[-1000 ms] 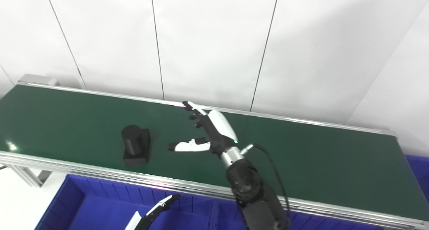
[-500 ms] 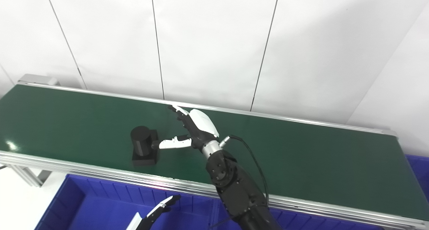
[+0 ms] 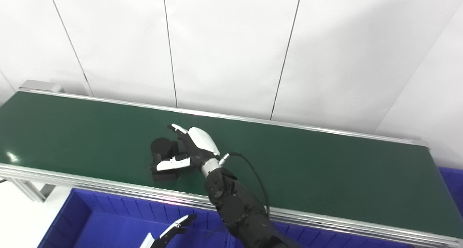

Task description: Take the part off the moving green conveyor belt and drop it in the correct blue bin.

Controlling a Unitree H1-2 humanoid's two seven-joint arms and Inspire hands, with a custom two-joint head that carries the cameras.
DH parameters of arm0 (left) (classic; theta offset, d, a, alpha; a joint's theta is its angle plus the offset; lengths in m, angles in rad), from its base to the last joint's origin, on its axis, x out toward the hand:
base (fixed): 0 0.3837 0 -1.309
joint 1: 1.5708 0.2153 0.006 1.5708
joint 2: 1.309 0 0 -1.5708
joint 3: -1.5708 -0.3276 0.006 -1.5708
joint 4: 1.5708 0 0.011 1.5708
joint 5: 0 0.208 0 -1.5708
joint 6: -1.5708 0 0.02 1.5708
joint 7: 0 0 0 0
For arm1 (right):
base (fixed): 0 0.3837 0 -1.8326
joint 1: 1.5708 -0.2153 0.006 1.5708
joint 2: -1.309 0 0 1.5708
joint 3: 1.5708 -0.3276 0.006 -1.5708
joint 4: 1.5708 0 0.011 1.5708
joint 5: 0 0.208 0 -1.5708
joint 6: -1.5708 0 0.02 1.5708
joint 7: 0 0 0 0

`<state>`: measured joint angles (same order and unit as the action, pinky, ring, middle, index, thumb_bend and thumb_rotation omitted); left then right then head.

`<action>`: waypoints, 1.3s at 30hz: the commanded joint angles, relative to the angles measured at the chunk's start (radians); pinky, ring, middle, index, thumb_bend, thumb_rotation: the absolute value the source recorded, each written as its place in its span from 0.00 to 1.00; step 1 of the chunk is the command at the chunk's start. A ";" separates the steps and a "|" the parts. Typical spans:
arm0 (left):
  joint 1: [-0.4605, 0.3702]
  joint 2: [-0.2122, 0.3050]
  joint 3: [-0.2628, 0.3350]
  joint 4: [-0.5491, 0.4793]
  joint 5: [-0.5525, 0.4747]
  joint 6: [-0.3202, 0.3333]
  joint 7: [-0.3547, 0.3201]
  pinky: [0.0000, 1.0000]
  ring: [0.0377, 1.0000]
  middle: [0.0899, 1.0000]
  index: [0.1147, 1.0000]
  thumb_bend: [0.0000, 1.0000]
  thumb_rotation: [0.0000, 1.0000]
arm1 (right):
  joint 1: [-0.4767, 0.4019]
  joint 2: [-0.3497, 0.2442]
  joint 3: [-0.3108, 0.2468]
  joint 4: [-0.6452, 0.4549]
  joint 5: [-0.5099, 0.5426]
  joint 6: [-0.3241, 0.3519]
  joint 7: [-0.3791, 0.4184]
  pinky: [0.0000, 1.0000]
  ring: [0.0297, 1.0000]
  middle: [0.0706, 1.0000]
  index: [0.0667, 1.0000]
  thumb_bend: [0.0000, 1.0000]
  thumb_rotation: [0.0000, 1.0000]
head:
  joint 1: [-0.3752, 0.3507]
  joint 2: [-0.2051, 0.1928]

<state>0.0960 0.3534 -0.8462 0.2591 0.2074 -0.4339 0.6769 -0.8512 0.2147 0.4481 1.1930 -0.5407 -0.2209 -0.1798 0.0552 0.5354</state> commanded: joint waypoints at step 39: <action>0.036 0.048 0.014 -0.085 0.017 -0.036 0.024 0.81 0.87 0.90 0.86 0.95 0.55 | 0.061 0.021 -0.053 0.010 0.056 -0.171 -0.395 0.35 0.47 0.49 0.44 0.49 0.00 | -0.026 0.049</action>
<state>0.1390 0.3885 -0.8408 0.2028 0.2260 -0.4346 0.6986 -0.7737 0.2371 0.4064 1.2500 -0.4951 -0.3291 -0.5411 0.0277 0.5829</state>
